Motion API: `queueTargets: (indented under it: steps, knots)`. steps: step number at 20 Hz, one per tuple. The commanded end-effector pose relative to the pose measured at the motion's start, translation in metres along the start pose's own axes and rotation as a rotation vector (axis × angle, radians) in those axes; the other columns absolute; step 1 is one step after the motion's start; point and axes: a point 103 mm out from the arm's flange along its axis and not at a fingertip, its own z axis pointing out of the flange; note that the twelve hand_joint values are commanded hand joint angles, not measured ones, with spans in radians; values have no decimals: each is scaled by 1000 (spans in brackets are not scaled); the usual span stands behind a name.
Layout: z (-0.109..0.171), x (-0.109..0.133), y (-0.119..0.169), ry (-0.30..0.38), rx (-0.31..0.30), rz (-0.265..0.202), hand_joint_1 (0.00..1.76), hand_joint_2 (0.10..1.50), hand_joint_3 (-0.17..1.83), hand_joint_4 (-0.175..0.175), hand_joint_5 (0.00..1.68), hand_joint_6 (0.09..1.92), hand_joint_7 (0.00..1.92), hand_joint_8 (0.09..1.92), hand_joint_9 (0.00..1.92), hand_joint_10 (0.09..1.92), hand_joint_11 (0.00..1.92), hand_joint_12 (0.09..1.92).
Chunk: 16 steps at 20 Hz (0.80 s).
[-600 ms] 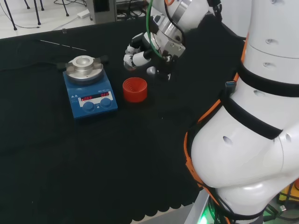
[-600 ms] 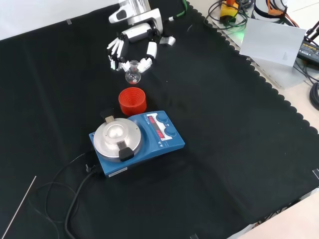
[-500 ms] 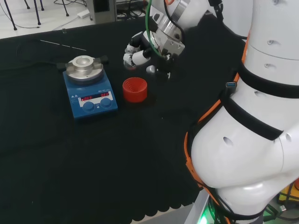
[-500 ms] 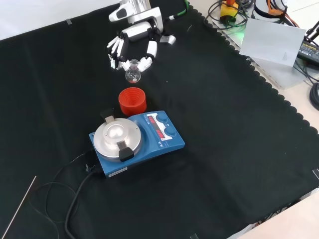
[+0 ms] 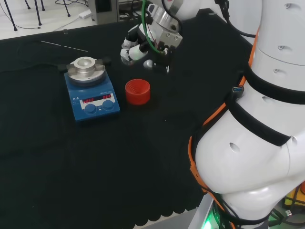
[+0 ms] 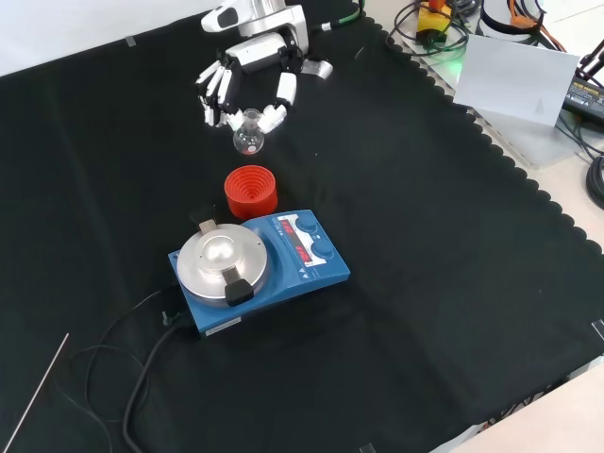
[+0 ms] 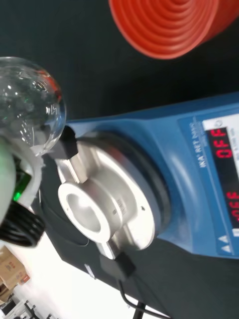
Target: Place the round-bottom flask on the heater.
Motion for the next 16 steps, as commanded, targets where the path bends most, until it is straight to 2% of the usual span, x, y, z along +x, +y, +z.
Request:
queueTargets:
  steps: [1, 9, 16]
  knots:
    - [1, 26, 20, 10, 28, -25, 1076, 673, 833, 149, 1070, 1107, 601, 532, 762, 464, 318, 1299]
    - [12, 50, 49, 34, 63, -71, 1077, 669, 839, 149, 1072, 1106, 602, 535, 760, 466, 319, 1299]
    - [26, 70, 64, 61, 100, -102, 1078, 666, 844, 149, 1074, 1106, 604, 538, 760, 467, 319, 1299]
